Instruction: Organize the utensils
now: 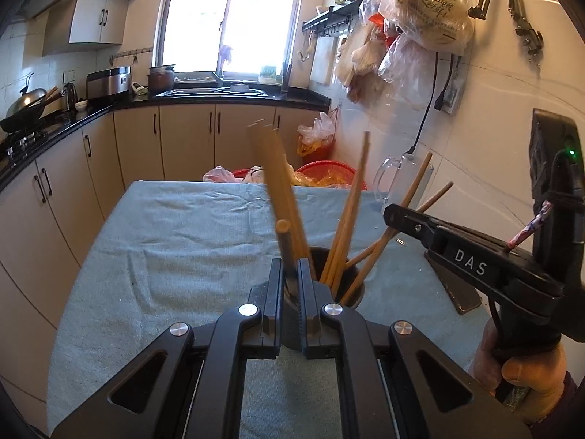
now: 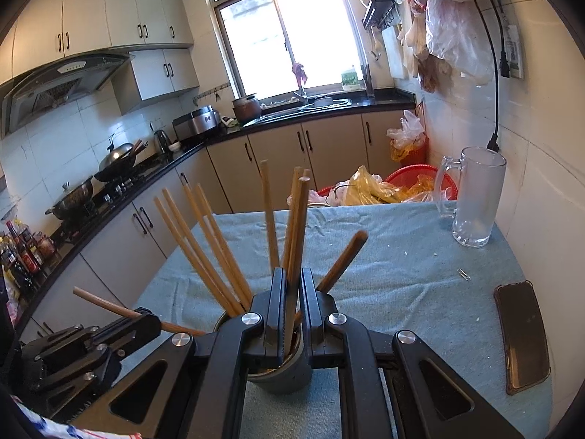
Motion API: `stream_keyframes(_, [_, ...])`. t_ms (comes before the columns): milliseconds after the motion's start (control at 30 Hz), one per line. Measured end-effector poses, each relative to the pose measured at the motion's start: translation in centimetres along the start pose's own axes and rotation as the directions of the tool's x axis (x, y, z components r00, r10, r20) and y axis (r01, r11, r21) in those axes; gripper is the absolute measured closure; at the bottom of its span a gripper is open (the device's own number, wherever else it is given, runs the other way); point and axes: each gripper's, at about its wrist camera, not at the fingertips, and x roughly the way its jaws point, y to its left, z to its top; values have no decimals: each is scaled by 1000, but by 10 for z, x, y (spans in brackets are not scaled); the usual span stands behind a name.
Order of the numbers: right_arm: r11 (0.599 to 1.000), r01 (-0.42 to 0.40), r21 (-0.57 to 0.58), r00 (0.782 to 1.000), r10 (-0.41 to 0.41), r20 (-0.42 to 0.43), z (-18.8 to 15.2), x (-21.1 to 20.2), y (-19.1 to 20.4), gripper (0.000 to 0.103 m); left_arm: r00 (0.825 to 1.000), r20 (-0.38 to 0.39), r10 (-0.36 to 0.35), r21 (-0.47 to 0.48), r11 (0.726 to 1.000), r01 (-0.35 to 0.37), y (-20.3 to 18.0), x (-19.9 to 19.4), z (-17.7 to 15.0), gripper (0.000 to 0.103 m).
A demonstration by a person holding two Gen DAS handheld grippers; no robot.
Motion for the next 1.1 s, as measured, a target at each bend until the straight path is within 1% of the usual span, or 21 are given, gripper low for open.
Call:
stream_keyframes(100, [1000, -6, 3, 1000, 6, -6, 2, -1, -1, 95, 1000, -9, -4, -5, 1000, 4, 2, -1, 0, 96])
stream_keyframes(267, [1000, -7, 7, 1000, 7, 17, 7, -8, -3, 95, 1000, -2, -2, -3, 1000, 2, 3, -1, 0, 97])
stream_keyframes(833, [1000, -2, -21, 1000, 1, -23, -1, 7, 4, 95, 1000, -4, -1, 3, 1000, 1, 4, -3, -4, 96])
stream_keyframes(1100, [1000, -8, -23, 999, 7, -36, -2, 10, 6, 95, 1000, -14, 0, -13, 1000, 0, 7, -1, -6, 96])
